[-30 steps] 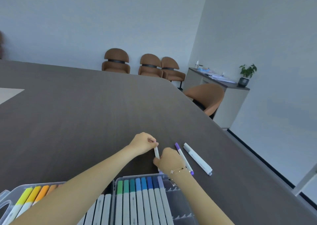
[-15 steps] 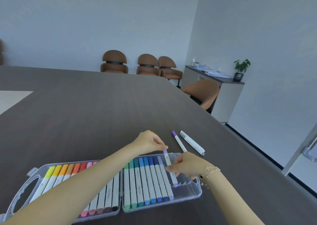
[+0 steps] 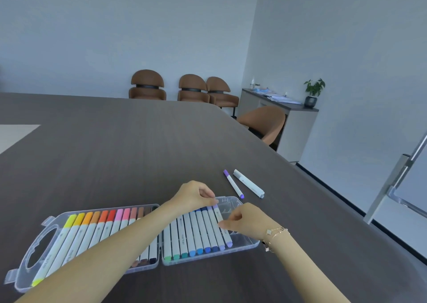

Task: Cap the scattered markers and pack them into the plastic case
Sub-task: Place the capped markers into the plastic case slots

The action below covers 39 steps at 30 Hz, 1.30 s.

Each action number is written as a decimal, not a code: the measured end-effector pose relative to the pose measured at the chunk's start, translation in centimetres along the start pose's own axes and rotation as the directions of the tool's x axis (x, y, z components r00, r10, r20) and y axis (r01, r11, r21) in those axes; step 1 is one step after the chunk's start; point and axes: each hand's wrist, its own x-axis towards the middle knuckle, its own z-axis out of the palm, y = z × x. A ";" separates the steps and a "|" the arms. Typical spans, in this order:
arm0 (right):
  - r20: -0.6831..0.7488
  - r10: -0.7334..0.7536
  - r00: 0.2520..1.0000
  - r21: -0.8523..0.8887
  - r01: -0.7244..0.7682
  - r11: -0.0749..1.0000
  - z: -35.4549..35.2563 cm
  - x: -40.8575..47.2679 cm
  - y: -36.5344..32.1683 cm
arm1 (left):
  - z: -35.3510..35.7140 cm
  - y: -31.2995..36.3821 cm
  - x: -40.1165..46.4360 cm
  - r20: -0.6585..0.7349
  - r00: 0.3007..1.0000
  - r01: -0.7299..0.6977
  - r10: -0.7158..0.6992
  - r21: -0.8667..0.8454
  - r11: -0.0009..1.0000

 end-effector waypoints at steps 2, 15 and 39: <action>-0.007 -0.011 1.000 0.011 0.011 1.000 0.0 -0.2 0.2 | 0.0 0.1 0.2 0.002 1.000 0.008 -0.008 0.027 1.000; -0.092 -0.051 0.994 -0.166 0.035 0.986 0.7 0.6 0.8 | 0.3 -0.4 1.7 0.025 0.999 -0.023 0.021 0.085 0.996; -0.265 0.108 0.958 0.017 -0.107 0.994 -4.6 9.0 1.9 | 1.2 1.1 12.2 -0.115 0.991 0.072 -0.071 0.004 0.997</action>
